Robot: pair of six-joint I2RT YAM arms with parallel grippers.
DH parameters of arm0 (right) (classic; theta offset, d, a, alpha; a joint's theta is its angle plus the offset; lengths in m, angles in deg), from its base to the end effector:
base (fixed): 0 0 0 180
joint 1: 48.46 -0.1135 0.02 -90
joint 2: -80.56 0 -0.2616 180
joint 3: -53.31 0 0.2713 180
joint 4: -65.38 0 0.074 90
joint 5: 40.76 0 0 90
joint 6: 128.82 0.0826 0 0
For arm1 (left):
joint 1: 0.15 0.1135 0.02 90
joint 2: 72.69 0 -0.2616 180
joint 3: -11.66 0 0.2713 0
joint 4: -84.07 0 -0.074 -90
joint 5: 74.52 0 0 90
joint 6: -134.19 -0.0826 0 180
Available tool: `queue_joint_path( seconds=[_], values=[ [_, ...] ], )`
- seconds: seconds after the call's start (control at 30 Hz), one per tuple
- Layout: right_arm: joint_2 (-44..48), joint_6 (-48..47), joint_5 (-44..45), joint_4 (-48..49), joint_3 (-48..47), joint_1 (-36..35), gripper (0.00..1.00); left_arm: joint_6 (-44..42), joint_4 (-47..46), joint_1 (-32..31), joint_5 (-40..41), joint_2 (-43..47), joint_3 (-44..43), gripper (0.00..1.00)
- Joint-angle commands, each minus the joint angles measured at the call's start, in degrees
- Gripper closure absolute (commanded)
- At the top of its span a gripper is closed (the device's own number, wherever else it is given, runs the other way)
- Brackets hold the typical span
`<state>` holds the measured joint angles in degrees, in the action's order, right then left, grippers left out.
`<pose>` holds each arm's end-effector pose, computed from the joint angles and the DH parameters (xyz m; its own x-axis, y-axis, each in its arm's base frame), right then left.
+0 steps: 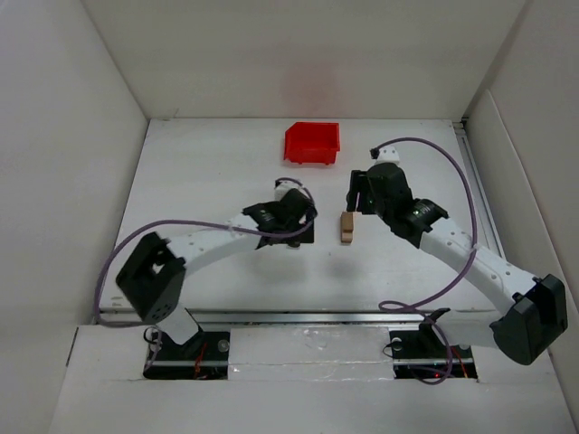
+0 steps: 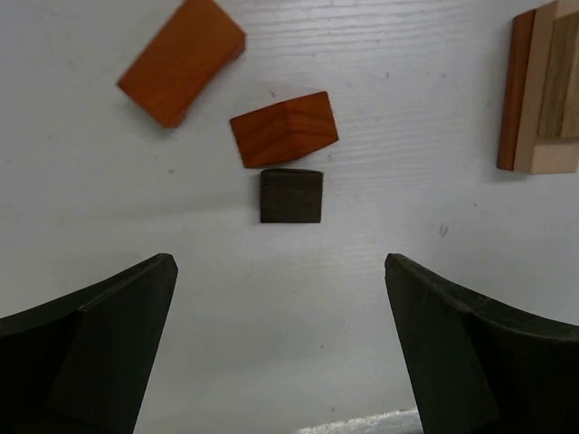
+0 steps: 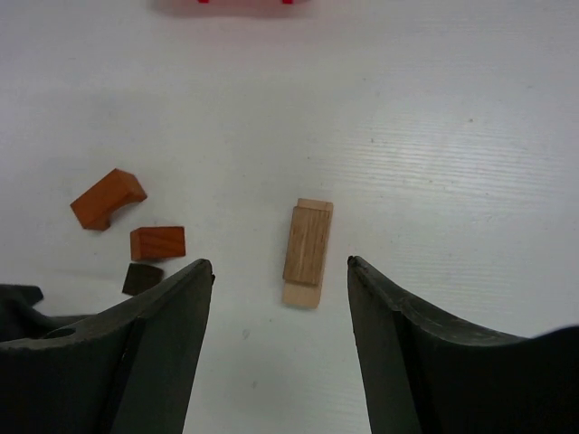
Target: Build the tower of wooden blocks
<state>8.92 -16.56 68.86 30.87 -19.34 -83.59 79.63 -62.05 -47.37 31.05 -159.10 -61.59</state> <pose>0.2903 0.1703 0.2828 -0.5363 0.0589 -0.8419 -0.1187 0.9824 0.1444 0.2692 -0.2583 0.2004 -0.7429 -0.0196 -0.6691 0.1866 0.9539 -0.2351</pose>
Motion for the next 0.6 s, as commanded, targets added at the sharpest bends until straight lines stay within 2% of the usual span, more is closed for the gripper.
queue_joint_path(
  seconds=[0.0,0.1,0.3,0.57],
  values=[
    [1.0,-0.5,-4.8,4.4,1.6,2.4,0.33,6.6,4.3,-6.1,9.4,-7.9,-8.6,0.01],
    [1.8,-0.5,-8.6,6.4,3.2,2.4,0.34,7.4,3.5,-6.6,9.3,-11.9,-9.5,0.02],
    [3.8,-0.7,-10.7,6.7,3.8,2.4,0.34,6.3,4.2,-6.7,9.4,-18.1,-13.2,0.17],
    [5.4,-0.7,-13.0,8.2,5.4,1.9,0.34,1.3,2.8,-3.9,7.3,-19.9,-13.7,0.16]
  ],
)
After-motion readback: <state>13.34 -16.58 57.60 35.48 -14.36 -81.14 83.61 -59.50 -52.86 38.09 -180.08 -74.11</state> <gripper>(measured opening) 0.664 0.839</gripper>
